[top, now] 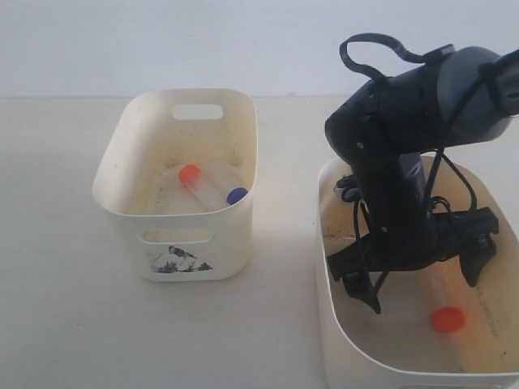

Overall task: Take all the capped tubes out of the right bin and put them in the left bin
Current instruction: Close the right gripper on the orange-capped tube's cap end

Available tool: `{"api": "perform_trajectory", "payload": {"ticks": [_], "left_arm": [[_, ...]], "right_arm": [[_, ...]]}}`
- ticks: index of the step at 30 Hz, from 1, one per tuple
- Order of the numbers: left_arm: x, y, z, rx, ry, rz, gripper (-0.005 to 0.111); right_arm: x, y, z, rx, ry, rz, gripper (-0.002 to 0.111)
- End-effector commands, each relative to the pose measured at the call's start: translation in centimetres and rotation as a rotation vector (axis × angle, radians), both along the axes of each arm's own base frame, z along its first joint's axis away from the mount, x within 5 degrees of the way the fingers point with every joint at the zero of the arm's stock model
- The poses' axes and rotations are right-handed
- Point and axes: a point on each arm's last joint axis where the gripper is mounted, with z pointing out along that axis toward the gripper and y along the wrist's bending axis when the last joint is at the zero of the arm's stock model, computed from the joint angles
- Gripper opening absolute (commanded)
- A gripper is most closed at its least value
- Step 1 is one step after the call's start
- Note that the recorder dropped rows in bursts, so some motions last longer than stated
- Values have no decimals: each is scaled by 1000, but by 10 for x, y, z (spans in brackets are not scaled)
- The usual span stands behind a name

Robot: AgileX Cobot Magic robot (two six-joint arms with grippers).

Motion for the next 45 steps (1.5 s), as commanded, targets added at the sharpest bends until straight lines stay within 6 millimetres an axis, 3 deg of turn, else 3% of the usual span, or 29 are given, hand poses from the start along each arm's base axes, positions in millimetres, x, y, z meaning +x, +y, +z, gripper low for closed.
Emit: {"api": "perform_trajectory", "payload": {"ticks": [1,9,20,23,29,30,45], "left_arm": [[0,0,1,-12,-6,-5,4],[0,0,1,-12,-6,-5,4],[0,0,1,-12,-6,-5,4],[0,0,1,-12,-6,-5,4],[0,0,1,-12,-6,-5,4],[0,0,1,-12,-6,-5,4],[0,0,1,-12,-6,-5,4]], "right_arm": [[2,-11,5,-74,-12,25,98],[-9,-19,-7,-130,8,-19,92],[-22,-23,-31,-71,-37,-30,82],[-23,-23,-31,-67,-43,-46,63],[-23,-23,-31,-73,-67,-110,4],[-23,-23,-31,-75,-67,-114,0],[-22,-21,-31,-59,-69,-102,0]]}}
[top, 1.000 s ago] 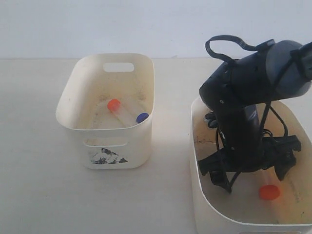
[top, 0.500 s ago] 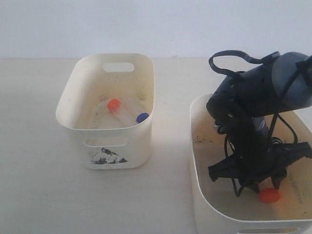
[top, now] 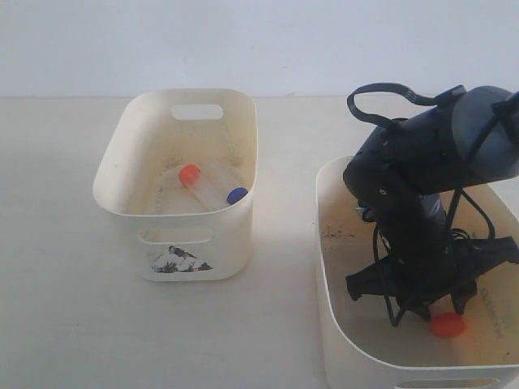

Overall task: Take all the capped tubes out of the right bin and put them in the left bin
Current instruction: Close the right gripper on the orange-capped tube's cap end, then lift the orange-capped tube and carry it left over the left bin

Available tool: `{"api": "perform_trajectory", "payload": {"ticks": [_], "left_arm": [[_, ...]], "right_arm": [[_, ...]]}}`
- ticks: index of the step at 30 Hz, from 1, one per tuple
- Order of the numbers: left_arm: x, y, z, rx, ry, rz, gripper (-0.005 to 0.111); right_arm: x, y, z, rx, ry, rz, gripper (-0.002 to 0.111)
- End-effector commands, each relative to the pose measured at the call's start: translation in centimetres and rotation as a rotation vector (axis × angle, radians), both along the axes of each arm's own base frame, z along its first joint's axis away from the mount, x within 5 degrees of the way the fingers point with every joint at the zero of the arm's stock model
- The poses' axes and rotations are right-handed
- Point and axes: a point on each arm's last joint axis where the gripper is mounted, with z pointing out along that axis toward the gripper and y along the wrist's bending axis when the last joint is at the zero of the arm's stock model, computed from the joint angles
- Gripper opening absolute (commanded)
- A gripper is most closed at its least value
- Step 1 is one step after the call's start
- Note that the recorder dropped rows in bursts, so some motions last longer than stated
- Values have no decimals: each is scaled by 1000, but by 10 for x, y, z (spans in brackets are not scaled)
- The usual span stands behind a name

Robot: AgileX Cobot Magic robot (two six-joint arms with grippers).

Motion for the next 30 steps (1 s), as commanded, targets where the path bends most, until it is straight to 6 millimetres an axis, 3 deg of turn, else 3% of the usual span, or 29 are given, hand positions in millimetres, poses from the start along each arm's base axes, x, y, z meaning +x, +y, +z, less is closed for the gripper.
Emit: {"api": "perform_trajectory", "payload": {"ticks": [1,6,10,21,25,30], "left_arm": [[0,0,1,-12,-6,-5,4],[0,0,1,-12,-6,-5,4],[0,0,1,-12,-6,-5,4],[0,0,1,-12,-6,-5,4],[0,0,1,-12,-6,-5,4],[0,0,1,-12,-6,-5,4]], "right_arm": [[-1,-4,-6,5,25,-4,0],[2,2,4,56,47,-4,0],[0,4,27,105,10,-3,0],[-27,-4,124,332,-266,15,0],[-40,-5,162,489,-448,67,0],[-47,2,209,726,-767,288,0]]}}
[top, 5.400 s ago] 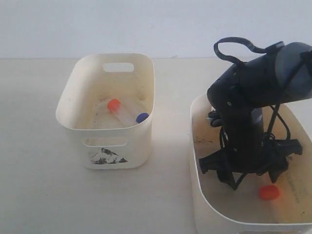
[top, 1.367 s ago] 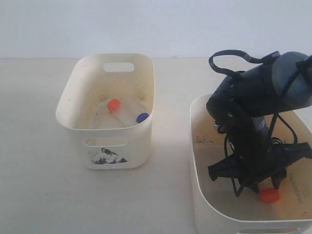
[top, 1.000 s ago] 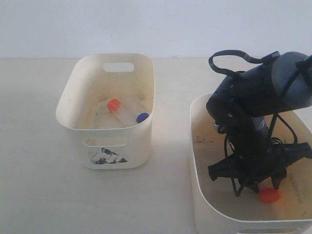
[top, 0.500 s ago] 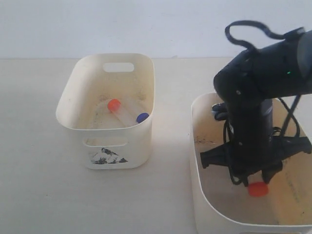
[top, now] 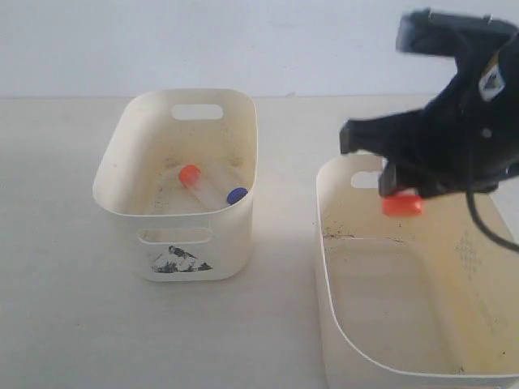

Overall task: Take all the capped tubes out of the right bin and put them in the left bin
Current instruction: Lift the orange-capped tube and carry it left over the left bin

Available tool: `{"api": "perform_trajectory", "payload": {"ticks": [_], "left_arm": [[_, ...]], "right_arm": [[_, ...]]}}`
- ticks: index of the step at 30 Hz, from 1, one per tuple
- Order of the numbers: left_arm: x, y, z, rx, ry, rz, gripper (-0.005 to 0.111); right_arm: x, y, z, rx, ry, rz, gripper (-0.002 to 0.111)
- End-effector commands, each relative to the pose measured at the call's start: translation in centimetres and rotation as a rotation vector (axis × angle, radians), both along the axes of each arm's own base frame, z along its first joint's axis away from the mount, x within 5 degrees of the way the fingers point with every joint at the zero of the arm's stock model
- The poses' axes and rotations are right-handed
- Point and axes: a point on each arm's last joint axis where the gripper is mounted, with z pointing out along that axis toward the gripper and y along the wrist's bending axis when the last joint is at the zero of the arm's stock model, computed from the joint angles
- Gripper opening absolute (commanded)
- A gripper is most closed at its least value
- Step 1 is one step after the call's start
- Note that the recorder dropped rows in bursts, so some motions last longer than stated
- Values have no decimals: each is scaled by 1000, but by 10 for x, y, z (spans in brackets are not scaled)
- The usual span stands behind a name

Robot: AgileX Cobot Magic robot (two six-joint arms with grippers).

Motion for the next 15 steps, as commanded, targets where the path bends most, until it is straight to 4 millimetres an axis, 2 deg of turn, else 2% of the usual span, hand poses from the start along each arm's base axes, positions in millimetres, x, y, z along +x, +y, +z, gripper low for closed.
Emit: {"api": "perform_trajectory", "payload": {"ticks": [1,4,7,11,13,15], "left_arm": [[0,0,1,-12,-6,-5,4],[0,0,1,-12,-6,-5,4],[0,0,1,-12,-6,-5,4],[0,0,1,-12,-6,-5,4],[0,0,1,-12,-6,-5,4],[0,0,1,-12,-6,-5,4]], "right_arm": [[-6,6,44,171,-341,174,0],[-6,12,60,218,-506,281,0],[0,16,66,203,-624,332,0],[18,22,72,361,-733,197,0],[29,27,67,464,-725,99,0],[37,34,58,482,-699,74,0]]}}
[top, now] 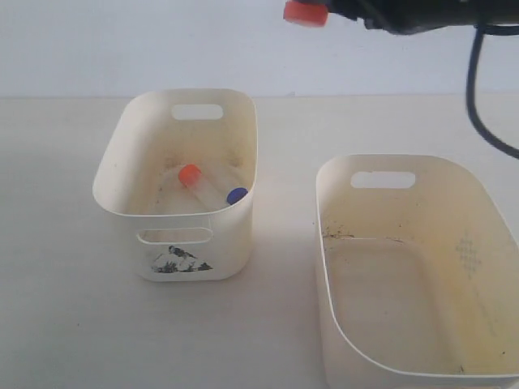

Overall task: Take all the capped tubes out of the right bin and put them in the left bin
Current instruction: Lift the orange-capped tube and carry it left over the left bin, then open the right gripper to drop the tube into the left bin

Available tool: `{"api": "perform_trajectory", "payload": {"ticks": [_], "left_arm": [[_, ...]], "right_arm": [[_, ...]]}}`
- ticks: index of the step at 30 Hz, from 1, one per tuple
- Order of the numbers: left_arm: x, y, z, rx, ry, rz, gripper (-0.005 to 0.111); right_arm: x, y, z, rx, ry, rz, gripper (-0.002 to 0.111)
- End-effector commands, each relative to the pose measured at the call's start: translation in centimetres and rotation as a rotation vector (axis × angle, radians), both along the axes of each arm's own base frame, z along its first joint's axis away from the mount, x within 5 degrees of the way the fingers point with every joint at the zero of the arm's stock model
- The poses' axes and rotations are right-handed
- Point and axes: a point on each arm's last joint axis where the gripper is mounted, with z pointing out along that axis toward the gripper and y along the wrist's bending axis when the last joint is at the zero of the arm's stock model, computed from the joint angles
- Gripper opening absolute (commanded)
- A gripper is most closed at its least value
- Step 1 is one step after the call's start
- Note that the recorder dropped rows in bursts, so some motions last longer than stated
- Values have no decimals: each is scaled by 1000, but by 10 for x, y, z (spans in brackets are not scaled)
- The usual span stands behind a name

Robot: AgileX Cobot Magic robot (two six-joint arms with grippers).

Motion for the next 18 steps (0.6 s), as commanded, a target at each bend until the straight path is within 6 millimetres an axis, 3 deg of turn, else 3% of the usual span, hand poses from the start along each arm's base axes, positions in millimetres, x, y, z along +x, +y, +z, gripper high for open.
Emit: {"api": "perform_trajectory", "payload": {"ticks": [1,6,10,14,18], "left_arm": [[0,0,1,-12,-6,-5,4],[0,0,1,-12,-6,-5,4],[0,0,1,-12,-6,-5,4],[0,0,1,-12,-6,-5,4],[0,0,1,-12,-6,-5,4]], "right_arm": [[21,13,-14,87,15,-51,0],[21,49,-46,-201,-31,144,0],[18,63,-55,-423,-173,273,0],[23,62,-46,-312,-210,164,0],[32,65,-54,-266,-193,111,0]]}}
